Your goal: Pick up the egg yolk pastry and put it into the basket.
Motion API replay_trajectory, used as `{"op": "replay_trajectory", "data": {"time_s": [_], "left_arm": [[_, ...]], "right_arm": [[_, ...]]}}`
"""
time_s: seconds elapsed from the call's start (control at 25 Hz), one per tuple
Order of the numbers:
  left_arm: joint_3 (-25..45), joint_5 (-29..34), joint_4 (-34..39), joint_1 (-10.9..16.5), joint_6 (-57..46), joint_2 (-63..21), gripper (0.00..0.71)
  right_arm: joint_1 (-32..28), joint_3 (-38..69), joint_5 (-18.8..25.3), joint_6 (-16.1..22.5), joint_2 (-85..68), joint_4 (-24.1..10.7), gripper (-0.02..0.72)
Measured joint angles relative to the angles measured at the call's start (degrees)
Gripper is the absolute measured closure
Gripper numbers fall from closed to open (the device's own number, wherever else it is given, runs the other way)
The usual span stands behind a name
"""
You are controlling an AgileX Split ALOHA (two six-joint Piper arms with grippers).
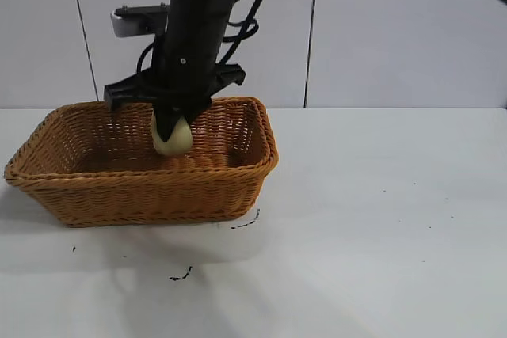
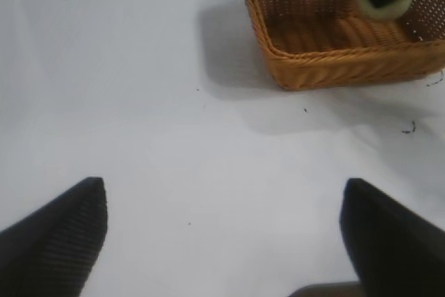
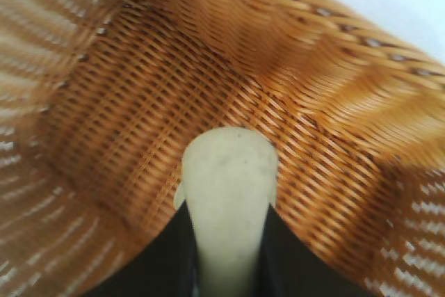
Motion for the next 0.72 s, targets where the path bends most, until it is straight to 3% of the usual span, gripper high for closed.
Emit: {"op": "replay_trajectory", "data": {"time_s": [0.12,0.16,0.24,0.32,0.44,0.72], "left_arm": [[0.0,0.0,0.0,0.0,0.0,0.0,0.017],[0.0,0.0,0.0,0.0,0.0,0.0,0.017],[0.0,0.0,0.0,0.0,0.0,0.0,0.017],[0.0,0.0,0.0,0.0,0.0,0.0,0.017],[0.0,0.0,0.0,0.0,0.0,0.0,0.017],[0.0,0.0,0.0,0.0,0.0,0.0,0.017]], "right_arm": [[0.0,0.0,-0.1,-0.2,0.5,0.0,0.458],[0.0,0.0,-0.1,-0.5,0.5,0.0,0.396],[0.0,0.0,-0.1,-0.5,0.3,0.0,0.203],[0.0,0.0,0.6,-0.5,-0.5,-0.1,0.083],[0.0,0.0,3.7,-0.5,-3.1,-0.5,0.026],[-2.6,-0.2,8.1,-0.5,-10.4,-1.3,0.015]]}}
